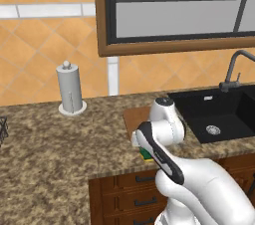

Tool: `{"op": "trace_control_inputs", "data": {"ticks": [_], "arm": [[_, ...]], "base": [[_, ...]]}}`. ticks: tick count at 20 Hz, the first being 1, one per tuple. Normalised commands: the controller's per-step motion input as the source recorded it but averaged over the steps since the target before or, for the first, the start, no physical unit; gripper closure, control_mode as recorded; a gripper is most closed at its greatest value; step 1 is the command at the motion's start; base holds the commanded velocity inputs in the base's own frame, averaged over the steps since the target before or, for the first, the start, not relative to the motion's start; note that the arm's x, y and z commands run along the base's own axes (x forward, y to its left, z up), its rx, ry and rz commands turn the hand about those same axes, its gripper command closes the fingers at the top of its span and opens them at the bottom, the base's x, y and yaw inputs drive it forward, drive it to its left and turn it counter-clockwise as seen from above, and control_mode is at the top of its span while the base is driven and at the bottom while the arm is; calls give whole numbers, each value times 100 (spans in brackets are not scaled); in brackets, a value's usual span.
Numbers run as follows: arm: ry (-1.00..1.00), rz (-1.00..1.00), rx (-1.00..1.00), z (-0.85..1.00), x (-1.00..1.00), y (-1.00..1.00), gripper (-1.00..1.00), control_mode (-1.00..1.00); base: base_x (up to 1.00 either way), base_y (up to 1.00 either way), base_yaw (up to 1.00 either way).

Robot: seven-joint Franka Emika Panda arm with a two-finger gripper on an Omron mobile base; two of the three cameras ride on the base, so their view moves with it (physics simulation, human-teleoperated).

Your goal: Pick up the sponge from the counter and clean the cutting board by briefly scrubbing or pressing down on the cutting board. Once finished, release the sponge.

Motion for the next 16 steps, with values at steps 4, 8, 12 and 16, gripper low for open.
{"op": "trace_control_inputs", "data": {"ticks": [4, 8, 12, 16], "arm": [[3, 0, 0, -34, 2, 0, -100, -100], [4, 1, 0, -35, 8, 0, -100, -100], [5, 5, 0, -35, 5, -3, -100, -100], [4, 8, 2, -31, 8, -14, -100, -100]], "base": [[0, 0, 0], [0, 0, 0], [0, 0, 0], [0, 0, 0]]}}
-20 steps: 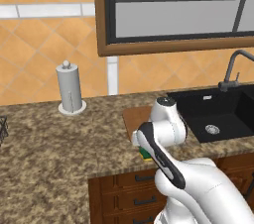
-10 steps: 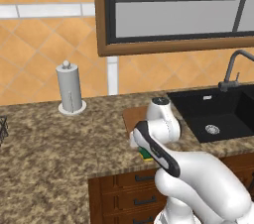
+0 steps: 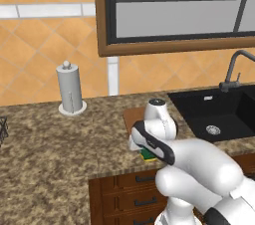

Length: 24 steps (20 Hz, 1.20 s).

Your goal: Pick up the sponge from the counter and clean the cutting board by briefly scrubbing or pressing down on the cutting board. Once finished, release the sponge.

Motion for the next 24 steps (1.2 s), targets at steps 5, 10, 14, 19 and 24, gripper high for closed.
{"op": "trace_control_inputs", "data": {"ticks": [5, 10, 14, 19, 24], "arm": [[6, 9, 1, -33, 19, -8, -100, -100], [10, 6, 0, -49, 31, 0, -100, -100], [14, 2, 0, -59, 51, 0, 100, -100], [7, 0, 1, -39, 17, 0, 100, -100], [-10, 0, 0, -1, -69, 2, 100, -100]], "base": [[0, 0, 0], [0, 0, 0], [0, 0, 0], [0, 0, 0], [0, 0, 0]]}}
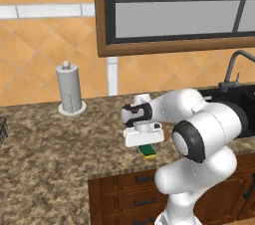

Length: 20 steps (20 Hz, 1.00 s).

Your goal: Pick up the sponge from the counter and clean the cutting board by briefly scrubbing or pressing down on the cutting board. Once finished, release the sponge.

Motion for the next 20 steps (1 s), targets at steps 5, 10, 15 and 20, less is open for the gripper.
{"op": "trace_control_inputs", "data": {"ticks": [5, 10, 15, 20], "arm": [[-9, 0, -1, 39, -21, -2, 100, -100], [1, 0, 2, 51, 48, -34, 100, -100], [2, 0, 12, -5, 51, -15, 100, -100], [-3, 0, 5, -25, 32, 25, 100, -100]], "base": [[0, 0, 0], [0, 0, 0], [0, 0, 0], [0, 0, 0]]}}
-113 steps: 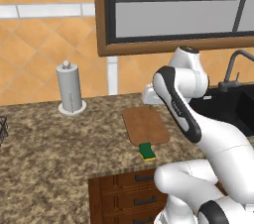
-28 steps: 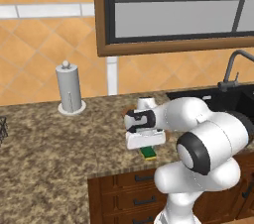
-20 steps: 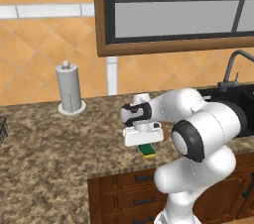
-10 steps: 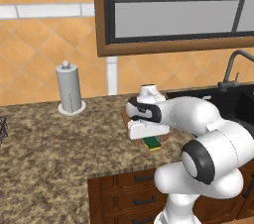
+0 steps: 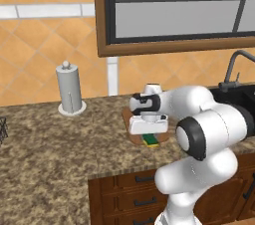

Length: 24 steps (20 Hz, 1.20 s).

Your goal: Pick up the sponge from the counter and clean the cutting board by briefly scrubbing or pressing down on the cutting board. Once finished, release the sponge.

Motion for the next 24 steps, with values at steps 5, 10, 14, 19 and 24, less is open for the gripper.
{"op": "trace_control_inputs", "data": {"ticks": [5, 10, 14, 19, 24], "arm": [[-4, 0, -2, -10, 21, 27, 100, -100], [0, -1, 0, -6, 37, -1, 100, -100], [0, 0, -1, -22, 43, 0, 100, -100], [0, 0, -3, -34, 34, 0, 100, -100], [-2, -1, -3, -29, 32, 0, 100, -100]], "base": [[0, 0, 0], [0, 0, 0], [0, 0, 0], [0, 0, 0], [0, 0, 0]]}}
